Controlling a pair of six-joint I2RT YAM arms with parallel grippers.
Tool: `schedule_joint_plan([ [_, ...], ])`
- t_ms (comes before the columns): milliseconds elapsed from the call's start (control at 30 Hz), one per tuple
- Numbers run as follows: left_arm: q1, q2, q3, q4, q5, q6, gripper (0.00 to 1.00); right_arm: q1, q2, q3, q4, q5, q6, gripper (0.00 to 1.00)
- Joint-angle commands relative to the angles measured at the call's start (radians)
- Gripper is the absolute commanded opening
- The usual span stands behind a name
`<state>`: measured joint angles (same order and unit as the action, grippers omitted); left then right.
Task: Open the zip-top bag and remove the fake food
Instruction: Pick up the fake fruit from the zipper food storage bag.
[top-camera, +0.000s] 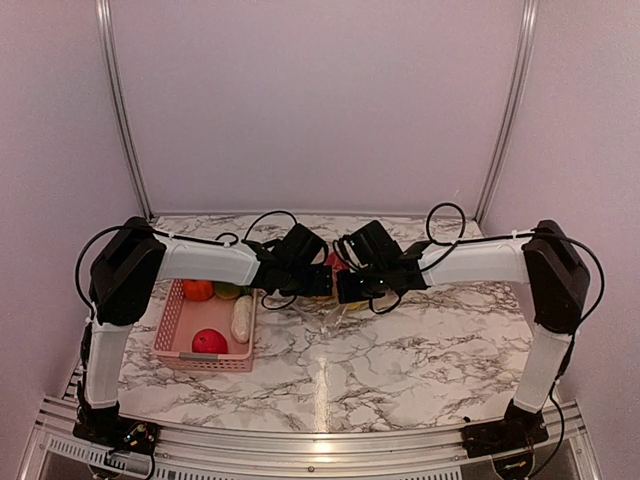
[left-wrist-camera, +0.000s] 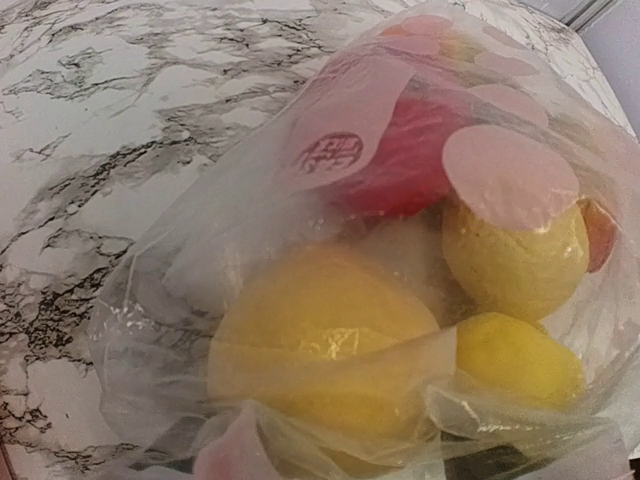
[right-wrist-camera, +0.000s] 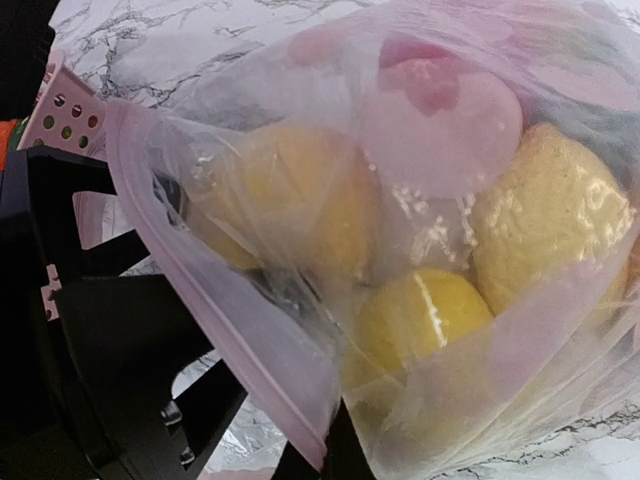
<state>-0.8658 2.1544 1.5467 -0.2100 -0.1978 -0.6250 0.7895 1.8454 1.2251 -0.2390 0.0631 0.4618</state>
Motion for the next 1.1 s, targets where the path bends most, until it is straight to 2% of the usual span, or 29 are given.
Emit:
schedule_joint_plan([
  [0, 0.016, 0.042, 0.043, -0.015, 0.007, 0.004, 0.8, -0.018, 0.015, 0.011, -0.004, 0.008, 0.006, 0.0],
  [100, 0.025, 0.065, 0.059, -0.006, 0.023, -0.006, 0.84, -0.018, 0.017, 0.015, -0.011, 0.006, 0.004, 0.0],
  [300, 0.033, 0.098, 0.085, 0.018, 0.039, -0.011, 0.84, -0.018, 0.02, 0.019, -0.01, 0.004, 0.003, 0.0],
  [400, 0.034, 0.107, 0.092, 0.04, 0.055, -0.009, 0.8, -0.018, 0.027, 0.026, -0.013, 0.004, 0.001, 0.0],
  [633, 0.034, 0.075, 0.068, 0.06, 0.06, 0.003, 0.62, -0.025, 0.033, 0.036, -0.017, 0.002, 0.0, 0.0],
  [1067, 0.018, -0.074, -0.059, 0.071, 0.077, 0.014, 0.61, -0.036, 0.034, 0.042, -0.004, 0.0, -0.004, 0.0],
])
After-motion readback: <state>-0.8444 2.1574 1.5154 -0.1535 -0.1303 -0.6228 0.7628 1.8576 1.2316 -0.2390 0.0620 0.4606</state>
